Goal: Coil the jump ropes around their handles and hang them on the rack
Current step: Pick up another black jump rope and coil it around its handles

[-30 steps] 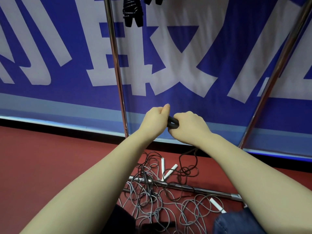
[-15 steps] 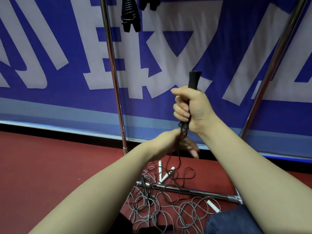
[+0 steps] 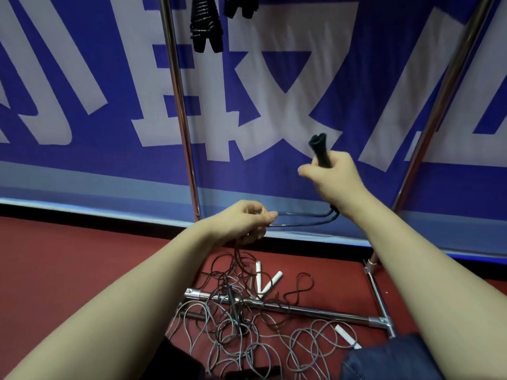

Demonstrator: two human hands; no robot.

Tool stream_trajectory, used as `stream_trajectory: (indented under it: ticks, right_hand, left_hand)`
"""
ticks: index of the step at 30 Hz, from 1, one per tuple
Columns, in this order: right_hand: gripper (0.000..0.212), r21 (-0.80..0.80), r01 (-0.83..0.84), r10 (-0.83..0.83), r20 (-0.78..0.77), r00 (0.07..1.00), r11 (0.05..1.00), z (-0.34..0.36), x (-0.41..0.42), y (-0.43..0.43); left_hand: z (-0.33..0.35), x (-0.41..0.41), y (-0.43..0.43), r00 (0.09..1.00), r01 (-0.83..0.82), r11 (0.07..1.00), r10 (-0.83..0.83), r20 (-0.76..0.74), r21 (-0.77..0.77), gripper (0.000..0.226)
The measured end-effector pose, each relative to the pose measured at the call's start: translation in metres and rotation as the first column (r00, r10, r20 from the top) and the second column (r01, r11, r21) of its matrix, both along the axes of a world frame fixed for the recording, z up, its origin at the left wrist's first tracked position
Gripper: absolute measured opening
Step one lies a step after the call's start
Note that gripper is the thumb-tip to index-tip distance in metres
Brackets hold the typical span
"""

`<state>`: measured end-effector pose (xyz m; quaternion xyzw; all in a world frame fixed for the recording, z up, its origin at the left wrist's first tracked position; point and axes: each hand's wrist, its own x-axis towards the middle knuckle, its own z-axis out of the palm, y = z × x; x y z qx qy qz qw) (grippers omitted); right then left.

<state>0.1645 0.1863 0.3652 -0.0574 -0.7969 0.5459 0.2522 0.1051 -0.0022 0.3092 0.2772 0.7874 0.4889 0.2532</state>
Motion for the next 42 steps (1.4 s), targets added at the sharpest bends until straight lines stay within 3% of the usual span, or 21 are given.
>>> stream_trajectory:
  ticks: [3,6,9,13,17,20,24,25,28,29,33,37,39,42]
  right_hand:
    - [0.040,0.347,-0.059,0.033,0.080,0.996,0.936,-0.006,0.005,-0.010]
    - [0.053,0.501,-0.240,0.125,0.252,0.959,0.831,-0.009,0.010,-0.020]
    - [0.069,0.694,-0.337,0.086,0.370,0.925,0.637,-0.009,0.011,-0.031]
    - [0.066,0.850,-0.315,-0.023,0.358,0.934,0.422,-0.015,0.011,-0.038]
    - [0.058,0.891,-0.248,-0.114,0.312,0.943,0.380,-0.015,0.007,-0.041]
    - [0.054,0.904,-0.231,-0.135,0.296,0.946,0.360,-0.016,0.005,-0.046]
    - [0.046,0.898,-0.232,-0.101,0.288,0.952,0.375,-0.024,0.005,-0.047]
    - [0.043,0.908,-0.233,-0.093,0.281,0.955,0.349,-0.025,0.004,-0.046]
    - [0.045,0.974,-0.171,-0.074,0.183,0.980,0.148,-0.030,0.002,-0.042]
    - [0.047,0.980,-0.152,-0.081,0.163,0.983,0.132,-0.031,0.001,-0.042]
    - [0.046,0.905,-0.250,-0.089,0.296,0.951,0.345,-0.037,0.002,-0.044]
    - [0.031,0.869,-0.208,-0.083,0.272,0.959,0.448,-0.039,0.000,-0.040]
    - [0.023,0.811,-0.210,-0.042,0.278,0.960,0.546,-0.039,-0.001,-0.037]
    - [0.032,0.724,-0.261,0.008,0.333,0.943,0.639,-0.038,-0.001,-0.035]
  left_hand:
    - [0.014,0.000,-0.006,0.999,0.013,0.999,-0.015,0.048,0.037,0.033]
    - [0.022,-0.002,-0.010,0.990,-0.008,0.999,0.003,0.141,0.037,0.049]
    - [0.024,-0.006,-0.012,0.979,-0.024,0.998,0.010,0.206,0.065,0.075]
    - [0.031,0.003,-0.010,0.971,-0.088,0.994,0.071,0.226,0.067,0.078]
    - [0.035,0.020,0.003,0.985,-0.174,0.984,0.173,-0.023,-0.032,0.071]
    - [0.031,0.027,0.017,0.900,-0.370,0.929,0.352,-0.257,-0.023,0.061]
    - [0.024,0.016,0.019,0.846,-0.451,0.887,0.390,-0.364,-0.097,0.047]
    - [0.024,0.015,0.019,0.837,-0.460,0.880,0.385,-0.389,-0.119,0.044]
    - [0.019,0.013,0.018,0.814,-0.492,0.855,0.385,-0.434,-0.164,0.042]
    - [0.019,0.013,0.018,0.813,-0.498,0.850,0.390,-0.432,-0.171,0.042]
    - [0.024,0.015,0.018,0.833,-0.486,0.869,0.429,-0.349,-0.094,0.041]
    - [0.028,0.025,0.019,0.864,-0.445,0.895,0.439,-0.246,0.034,0.039]
    - [0.030,0.029,0.019,0.867,-0.434,0.898,0.439,-0.235,0.075,0.038]
    - [0.029,0.033,0.022,0.849,-0.450,0.887,0.461,-0.260,0.104,0.041]
